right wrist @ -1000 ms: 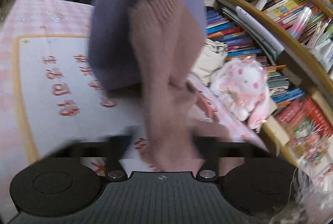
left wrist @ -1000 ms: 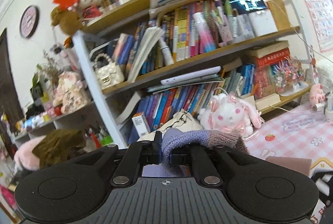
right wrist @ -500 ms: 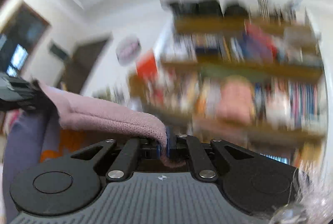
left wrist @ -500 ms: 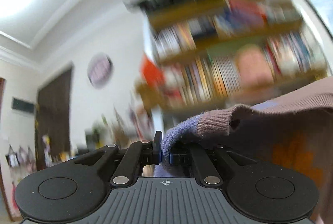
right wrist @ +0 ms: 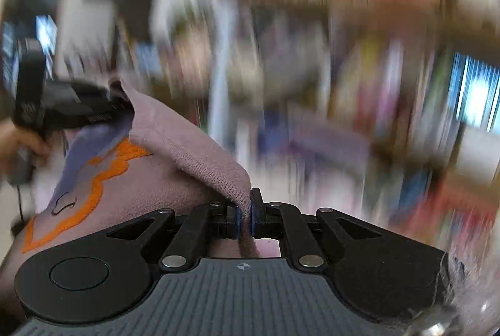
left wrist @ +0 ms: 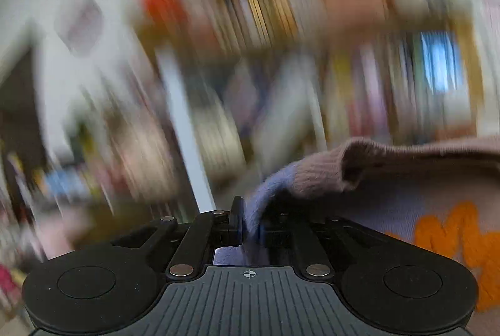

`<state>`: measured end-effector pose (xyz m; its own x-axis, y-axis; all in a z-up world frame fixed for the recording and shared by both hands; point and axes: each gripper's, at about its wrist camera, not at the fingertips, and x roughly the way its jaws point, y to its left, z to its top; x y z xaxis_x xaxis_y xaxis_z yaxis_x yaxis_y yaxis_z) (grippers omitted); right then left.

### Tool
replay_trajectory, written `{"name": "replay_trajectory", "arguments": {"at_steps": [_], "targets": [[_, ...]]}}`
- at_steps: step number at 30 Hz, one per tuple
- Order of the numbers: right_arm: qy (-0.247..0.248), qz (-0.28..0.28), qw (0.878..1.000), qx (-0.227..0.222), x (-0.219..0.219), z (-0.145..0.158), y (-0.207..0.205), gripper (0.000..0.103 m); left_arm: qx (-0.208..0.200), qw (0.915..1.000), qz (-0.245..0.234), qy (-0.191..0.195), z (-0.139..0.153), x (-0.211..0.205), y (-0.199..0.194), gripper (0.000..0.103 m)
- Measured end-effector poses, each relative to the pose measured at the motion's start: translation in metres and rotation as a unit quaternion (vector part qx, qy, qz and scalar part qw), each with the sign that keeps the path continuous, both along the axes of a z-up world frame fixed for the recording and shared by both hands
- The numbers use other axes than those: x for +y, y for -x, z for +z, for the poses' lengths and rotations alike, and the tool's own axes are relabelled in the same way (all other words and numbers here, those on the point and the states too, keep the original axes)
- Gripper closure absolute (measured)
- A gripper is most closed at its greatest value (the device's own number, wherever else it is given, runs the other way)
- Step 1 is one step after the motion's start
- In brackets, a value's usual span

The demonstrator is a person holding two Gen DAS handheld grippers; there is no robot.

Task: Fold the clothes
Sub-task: 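Lift the sweater by the hem with both grippers and shake it open, then lay the sweater flat on the mat and open both grippers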

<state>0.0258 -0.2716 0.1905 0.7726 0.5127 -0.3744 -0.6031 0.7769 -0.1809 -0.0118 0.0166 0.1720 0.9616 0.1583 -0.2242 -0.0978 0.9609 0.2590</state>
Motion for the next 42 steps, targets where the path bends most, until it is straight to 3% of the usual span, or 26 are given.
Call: {"name": "replay_trajectory", "arguments": {"at_steps": [1, 3, 5, 6, 7, 8, 10, 13, 18, 22, 24, 25, 28, 31, 34, 38, 42], "targets": [[0.025, -0.016, 0.999, 0.041, 0.008, -0.026, -0.021, 0.096, 0.051, 0.9987, -0.004, -0.002, -0.022, 0.001, -0.020, 0.089], [0.074, -0.049, 0.988, 0.122, 0.024, -0.077, -0.064, 0.097, 0.152, 0.9882, -0.011, -0.005, -0.065, 0.003, -0.061, 0.086], [0.122, -0.080, 0.969, 0.200, 0.039, -0.128, -0.106, 0.097, 0.252, 0.9674, -0.018, -0.009, -0.109, 0.006, -0.101, 0.078], [0.136, -0.096, 0.965, 0.201, 0.042, -0.139, -0.117, 0.097, 0.301, 0.9532, -0.022, -0.010, -0.130, 0.007, -0.122, 0.074], [0.143, -0.106, 0.963, 0.205, 0.042, -0.144, -0.125, 0.097, 0.319, 0.9472, -0.025, -0.025, -0.139, 0.005, -0.124, 0.063], [0.149, -0.115, 0.960, 0.208, 0.042, -0.150, -0.134, 0.097, 0.319, 0.9462, -0.028, -0.045, -0.141, 0.002, -0.117, 0.045], [0.161, -0.134, 0.954, 0.214, 0.042, -0.161, -0.151, 0.097, 0.300, 0.9502, -0.044, -0.070, -0.143, 0.003, -0.092, 0.025], [0.191, -0.151, 0.947, 0.209, 0.040, -0.169, -0.170, 0.096, 0.269, 0.9591, -0.063, -0.062, -0.136, 0.014, -0.058, 0.023], [0.229, -0.189, 0.936, 0.190, 0.044, -0.179, -0.214, 0.096, 0.248, 0.9656, -0.037, -0.069, -0.135, 0.024, -0.009, 0.023], [0.228, -0.201, 0.937, 0.174, 0.053, -0.186, -0.236, 0.095, 0.261, 0.9612, -0.048, -0.075, -0.150, 0.013, 0.011, 0.023], [0.237, -0.199, 0.936, 0.167, 0.057, -0.192, -0.236, 0.087, 0.278, 0.9571, -0.041, -0.070, -0.159, 0.008, 0.012, 0.023], [0.243, -0.205, 0.935, 0.155, 0.059, -0.192, -0.230, 0.076, 0.285, 0.9558, -0.035, -0.064, -0.162, 0.007, 0.012, 0.023], [0.242, -0.216, 0.938, 0.121, 0.058, -0.189, -0.208, 0.060, 0.286, 0.9571, -0.034, -0.034, -0.163, 0.006, 0.013, 0.023], [0.178, -0.215, 0.952, 0.122, 0.044, -0.172, -0.167, 0.058, 0.277, 0.9595, -0.047, -0.018, -0.159, 0.003, 0.015, 0.023], [0.102, -0.186, 0.963, 0.165, 0.038, -0.162, -0.115, 0.057, 0.269, 0.9608, -0.067, -0.002, -0.155, 0.000, 0.016, 0.024], [0.079, -0.149, 0.960, 0.223, 0.054, -0.171, -0.057, 0.058, 0.277, 0.9554, -0.104, -0.008, -0.159, -0.010, 0.013, 0.024], [0.073, -0.159, 0.958, 0.227, 0.063, -0.171, -0.032, 0.061, 0.297, 0.9486, -0.100, -0.043, -0.176, -0.012, 0.006, 0.024]]}}
